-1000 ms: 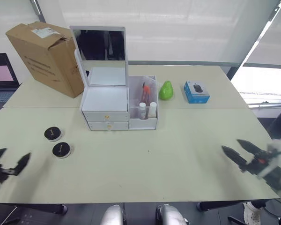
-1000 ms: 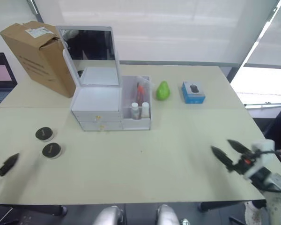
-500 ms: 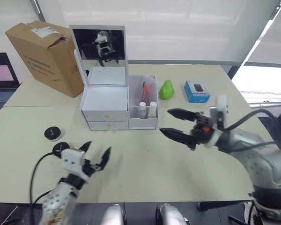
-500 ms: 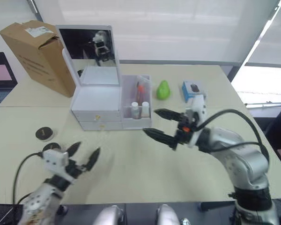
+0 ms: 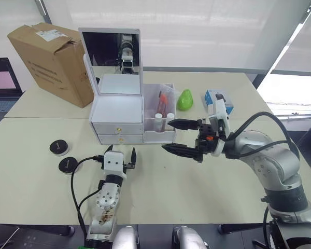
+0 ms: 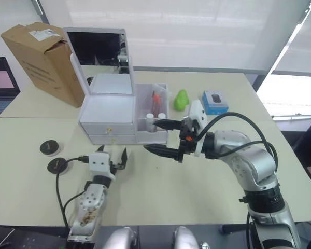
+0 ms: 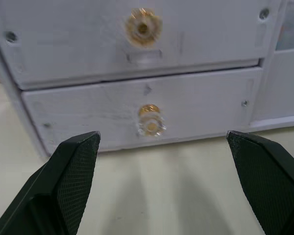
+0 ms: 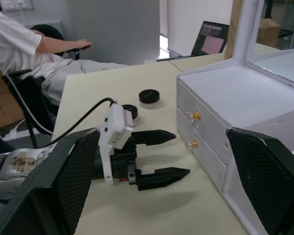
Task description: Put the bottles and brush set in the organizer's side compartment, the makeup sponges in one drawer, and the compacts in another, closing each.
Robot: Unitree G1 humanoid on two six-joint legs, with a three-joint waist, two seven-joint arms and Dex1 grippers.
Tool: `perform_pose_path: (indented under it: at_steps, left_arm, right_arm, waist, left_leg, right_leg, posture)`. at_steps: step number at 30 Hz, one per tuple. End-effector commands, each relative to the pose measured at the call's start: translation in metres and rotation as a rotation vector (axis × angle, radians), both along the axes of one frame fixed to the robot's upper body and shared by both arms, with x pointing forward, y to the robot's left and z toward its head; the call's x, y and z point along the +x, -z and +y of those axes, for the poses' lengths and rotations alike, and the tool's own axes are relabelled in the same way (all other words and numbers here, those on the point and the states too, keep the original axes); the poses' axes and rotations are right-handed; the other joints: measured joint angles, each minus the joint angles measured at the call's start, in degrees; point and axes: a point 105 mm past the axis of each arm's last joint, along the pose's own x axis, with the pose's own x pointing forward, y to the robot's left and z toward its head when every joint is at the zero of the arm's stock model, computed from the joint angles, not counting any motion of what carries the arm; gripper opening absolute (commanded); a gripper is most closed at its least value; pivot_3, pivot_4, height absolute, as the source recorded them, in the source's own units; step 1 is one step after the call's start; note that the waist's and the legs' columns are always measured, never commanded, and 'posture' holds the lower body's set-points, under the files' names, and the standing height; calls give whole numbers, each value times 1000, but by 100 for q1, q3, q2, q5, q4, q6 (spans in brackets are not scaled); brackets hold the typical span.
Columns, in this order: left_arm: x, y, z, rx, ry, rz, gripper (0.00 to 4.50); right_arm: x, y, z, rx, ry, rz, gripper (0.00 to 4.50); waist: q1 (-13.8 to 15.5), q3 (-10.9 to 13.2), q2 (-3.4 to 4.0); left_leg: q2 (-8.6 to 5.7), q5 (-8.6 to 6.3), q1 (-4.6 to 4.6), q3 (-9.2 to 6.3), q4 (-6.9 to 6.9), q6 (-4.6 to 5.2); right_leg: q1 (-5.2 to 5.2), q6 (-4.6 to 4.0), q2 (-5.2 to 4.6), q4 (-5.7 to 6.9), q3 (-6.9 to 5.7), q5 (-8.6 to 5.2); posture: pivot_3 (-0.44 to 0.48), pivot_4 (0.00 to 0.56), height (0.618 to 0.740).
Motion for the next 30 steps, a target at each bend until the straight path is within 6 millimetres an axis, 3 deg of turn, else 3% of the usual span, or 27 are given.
perform_pose_path:
  at_steps: [1, 17, 22, 30]
  left_arm:
    - [5, -11, -11, -18, 12, -67, 4432]
    - [18, -18, -2, -35, -88, -147, 4432]
    - [19, -16, 0, -48, -97, -137, 3311]
    - [19, -13, 3, -60, -108, -116, 753]
  right_arm:
    - [0, -12, -2, -8, -31, -71, 4500]
    - [2, -7, -3, -16, -15, -55, 4500]
    - [2, -8, -3, -11, -11, -55, 4500]
    - [1, -10, -4, -3, -7, -60, 4500]
  waist:
    - [-9, 0, 0]
    - [-9, 0, 0]
    - [-12, 0, 0]
    - [-10, 0, 0]
  left_leg:
    - [1, 0, 0, -1, 0, 0]
    - [1, 0, -2, 0, 0, 0]
    - [2, 0, -1, 0, 0, 0]
    - [2, 0, -2, 0, 0, 0]
  right_leg:
    - [0, 0, 1, 0, -2, 1]
    - [3, 0, -4, 0, -7, 6]
    - [2, 1, -4, 0, -7, 10]
    - [2, 1, -5, 0, -8, 10]
  posture:
    - [0, 150, 740]
    - [0, 150, 740]
    - [0, 150, 740]
    - [0, 150, 740]
